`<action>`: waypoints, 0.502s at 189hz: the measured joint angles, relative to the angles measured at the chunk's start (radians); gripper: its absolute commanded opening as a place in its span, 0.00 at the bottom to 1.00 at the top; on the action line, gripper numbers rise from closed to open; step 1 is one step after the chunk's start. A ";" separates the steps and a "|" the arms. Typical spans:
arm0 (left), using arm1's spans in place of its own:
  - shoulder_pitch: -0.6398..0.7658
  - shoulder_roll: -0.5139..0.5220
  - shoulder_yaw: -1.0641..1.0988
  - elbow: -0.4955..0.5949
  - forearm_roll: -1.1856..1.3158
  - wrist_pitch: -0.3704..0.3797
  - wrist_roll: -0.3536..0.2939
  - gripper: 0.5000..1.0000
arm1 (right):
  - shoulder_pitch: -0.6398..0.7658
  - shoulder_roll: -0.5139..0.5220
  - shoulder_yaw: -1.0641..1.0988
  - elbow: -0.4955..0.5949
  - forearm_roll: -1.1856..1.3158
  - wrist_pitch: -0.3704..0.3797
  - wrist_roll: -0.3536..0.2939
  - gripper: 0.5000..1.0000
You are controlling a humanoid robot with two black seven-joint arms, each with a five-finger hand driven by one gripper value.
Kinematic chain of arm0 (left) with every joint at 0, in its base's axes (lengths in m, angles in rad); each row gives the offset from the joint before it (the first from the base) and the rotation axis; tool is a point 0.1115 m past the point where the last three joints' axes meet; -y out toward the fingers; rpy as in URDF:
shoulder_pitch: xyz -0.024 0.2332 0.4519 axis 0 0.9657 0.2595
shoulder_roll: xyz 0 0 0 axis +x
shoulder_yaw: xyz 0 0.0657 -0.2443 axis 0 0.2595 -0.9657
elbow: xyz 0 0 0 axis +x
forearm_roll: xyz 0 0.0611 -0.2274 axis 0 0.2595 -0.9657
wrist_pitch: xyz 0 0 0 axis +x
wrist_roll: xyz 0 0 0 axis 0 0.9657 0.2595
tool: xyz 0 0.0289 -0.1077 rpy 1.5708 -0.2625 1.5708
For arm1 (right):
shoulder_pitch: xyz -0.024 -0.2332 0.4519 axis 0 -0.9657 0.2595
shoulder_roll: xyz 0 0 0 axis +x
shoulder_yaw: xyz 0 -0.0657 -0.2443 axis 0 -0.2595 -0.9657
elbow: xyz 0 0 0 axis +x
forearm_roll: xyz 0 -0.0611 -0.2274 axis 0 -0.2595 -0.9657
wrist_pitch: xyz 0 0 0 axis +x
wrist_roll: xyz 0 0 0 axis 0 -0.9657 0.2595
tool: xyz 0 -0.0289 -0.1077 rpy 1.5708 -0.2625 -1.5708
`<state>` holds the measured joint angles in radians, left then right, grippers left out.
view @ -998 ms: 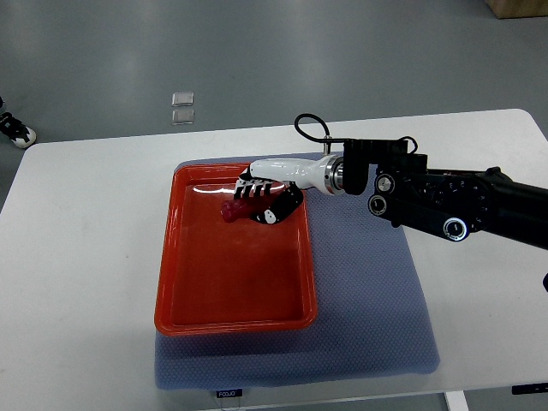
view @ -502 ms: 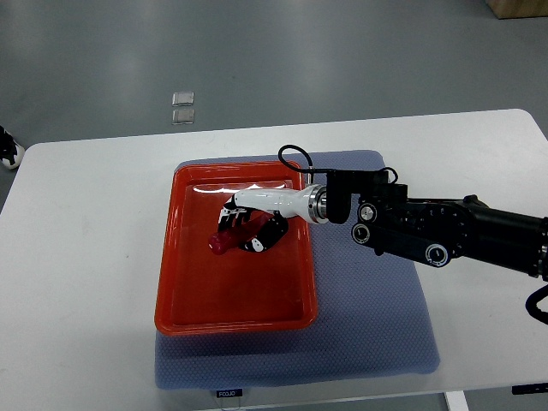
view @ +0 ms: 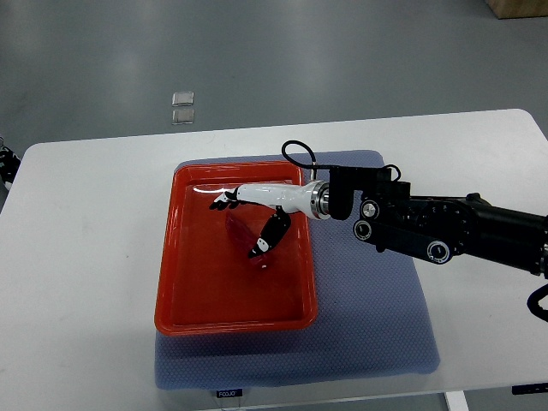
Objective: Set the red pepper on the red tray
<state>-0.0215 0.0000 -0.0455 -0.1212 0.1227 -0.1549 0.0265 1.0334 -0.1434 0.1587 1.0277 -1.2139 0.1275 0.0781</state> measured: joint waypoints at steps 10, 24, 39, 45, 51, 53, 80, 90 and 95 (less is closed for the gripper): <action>0.000 0.000 0.000 0.000 0.000 0.000 0.000 1.00 | 0.001 -0.001 0.011 -0.001 0.000 0.000 0.000 0.83; 0.000 0.000 0.000 0.000 0.000 0.000 0.000 1.00 | 0.003 -0.004 0.042 -0.004 0.003 0.006 0.000 0.83; 0.000 0.000 0.000 0.000 0.000 0.000 0.000 1.00 | 0.003 -0.010 0.080 -0.005 0.023 0.009 -0.003 0.83; 0.000 0.000 0.000 0.000 0.000 0.000 0.000 1.00 | 0.001 -0.017 0.101 -0.007 0.041 0.011 -0.004 0.83; 0.000 0.000 0.000 0.000 0.000 0.000 0.000 1.00 | -0.003 -0.026 0.120 -0.011 0.060 0.011 -0.004 0.83; 0.000 0.000 0.000 0.000 0.000 0.000 0.000 1.00 | -0.004 -0.030 0.127 -0.012 0.067 0.011 -0.003 0.83; 0.000 0.000 0.000 0.000 0.000 0.000 0.000 1.00 | -0.045 -0.061 0.257 -0.033 0.213 0.011 0.000 0.83; 0.000 0.000 0.000 0.000 0.000 0.000 0.000 1.00 | -0.068 -0.065 0.329 -0.036 0.281 0.010 0.001 0.83; 0.000 0.000 0.000 0.000 0.000 0.000 0.000 1.00 | -0.079 -0.066 0.362 -0.036 0.310 0.010 0.001 0.83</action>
<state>-0.0217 0.0000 -0.0454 -0.1212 0.1227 -0.1549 0.0263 0.9539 -0.2091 0.5205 0.9915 -0.9038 0.1373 0.0787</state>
